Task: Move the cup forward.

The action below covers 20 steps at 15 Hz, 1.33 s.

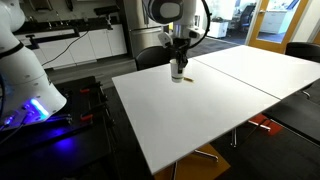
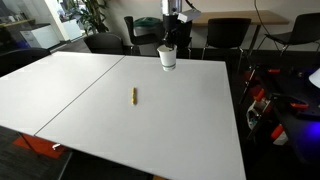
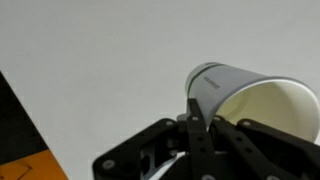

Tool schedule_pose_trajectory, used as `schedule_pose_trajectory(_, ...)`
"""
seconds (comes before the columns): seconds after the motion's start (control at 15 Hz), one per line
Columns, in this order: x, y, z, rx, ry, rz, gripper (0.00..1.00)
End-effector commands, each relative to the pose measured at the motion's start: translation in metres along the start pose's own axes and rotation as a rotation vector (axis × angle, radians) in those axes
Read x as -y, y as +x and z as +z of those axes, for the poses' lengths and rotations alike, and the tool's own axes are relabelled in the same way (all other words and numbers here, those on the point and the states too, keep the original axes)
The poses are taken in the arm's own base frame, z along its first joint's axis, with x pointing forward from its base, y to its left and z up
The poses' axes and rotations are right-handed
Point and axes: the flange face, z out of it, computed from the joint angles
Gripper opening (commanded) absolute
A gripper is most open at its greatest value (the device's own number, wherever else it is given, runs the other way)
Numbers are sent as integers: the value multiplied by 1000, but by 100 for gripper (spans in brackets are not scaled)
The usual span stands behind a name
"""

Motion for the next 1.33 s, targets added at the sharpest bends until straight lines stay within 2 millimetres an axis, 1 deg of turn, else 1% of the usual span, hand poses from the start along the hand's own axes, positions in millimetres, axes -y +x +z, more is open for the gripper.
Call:
schedule_pose_trajectory(0.0, 46, -21, -14, 30, 1, -99, 0)
schedule_pose_trajectory(0.2, 83, -36, -16, 39, 0, -164, 0)
schedule_pose_trajectory(0.47, 131, -57, -8, 55, -8, -233, 0)
schedule_pose_trajectory(0.93, 229, -106, 21, 73, 38, -428, 0)
schedule_pose_trajectory(1.07, 255, -115, 28, 53, 47, -473, 0)
schedule_pose_trajectory(1.27, 287, -120, 40, 20, 60, -518, 0)
